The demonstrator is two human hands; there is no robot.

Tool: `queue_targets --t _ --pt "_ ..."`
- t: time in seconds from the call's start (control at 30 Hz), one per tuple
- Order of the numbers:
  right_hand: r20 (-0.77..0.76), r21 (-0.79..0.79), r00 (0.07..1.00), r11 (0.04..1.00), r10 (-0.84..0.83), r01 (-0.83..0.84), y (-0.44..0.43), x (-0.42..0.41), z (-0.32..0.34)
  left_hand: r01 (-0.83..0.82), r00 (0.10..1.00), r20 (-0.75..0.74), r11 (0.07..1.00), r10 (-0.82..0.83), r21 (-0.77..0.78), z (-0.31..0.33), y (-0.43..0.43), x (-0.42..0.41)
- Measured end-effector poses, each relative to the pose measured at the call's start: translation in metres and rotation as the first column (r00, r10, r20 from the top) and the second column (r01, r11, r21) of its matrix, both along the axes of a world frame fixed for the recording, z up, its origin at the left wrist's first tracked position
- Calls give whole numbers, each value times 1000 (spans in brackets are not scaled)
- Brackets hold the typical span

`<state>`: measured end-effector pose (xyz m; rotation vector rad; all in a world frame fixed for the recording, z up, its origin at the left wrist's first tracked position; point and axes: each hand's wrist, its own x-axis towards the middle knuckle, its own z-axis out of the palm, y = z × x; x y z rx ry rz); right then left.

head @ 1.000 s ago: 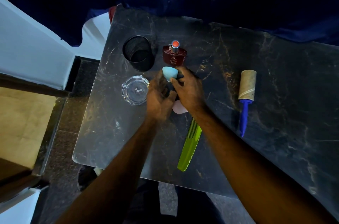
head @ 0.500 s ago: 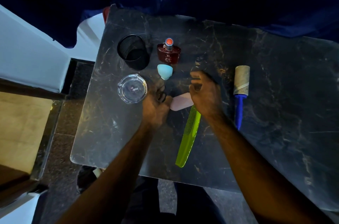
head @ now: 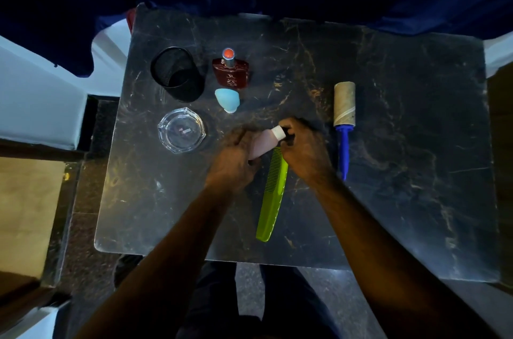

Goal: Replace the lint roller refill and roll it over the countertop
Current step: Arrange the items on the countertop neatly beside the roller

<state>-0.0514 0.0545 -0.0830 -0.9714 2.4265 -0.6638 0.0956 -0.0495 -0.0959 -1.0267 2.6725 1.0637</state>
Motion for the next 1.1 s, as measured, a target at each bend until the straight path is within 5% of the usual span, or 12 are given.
queue_targets --t 0.4,0.63,0.77,0.83,0.9,1.1 --pt "193 -68 981 997 -21 35 7 -7 4 122 991 49 992 -121 -16 7 -13 -4" --pt "383 -35 912 989 144 -142 9 -15 10 258 928 -198 927 -316 -271 27 -12 5" --pt "437 -101 867 971 238 -216 1 -10 11 -77 912 -410 989 19 -125 25 -3 23" --pt "432 -147 876 975 216 -168 -5 2 7 -274 813 -486 947 322 170 21 2 29" --pt "435 -180 886 980 159 -87 -12 16 2 -370 700 -426 801 573 471 22 8 30" --pt "319 -239 945 971 63 16 -38 50 -16 -421 638 -363 702 679 574 16 9 33"
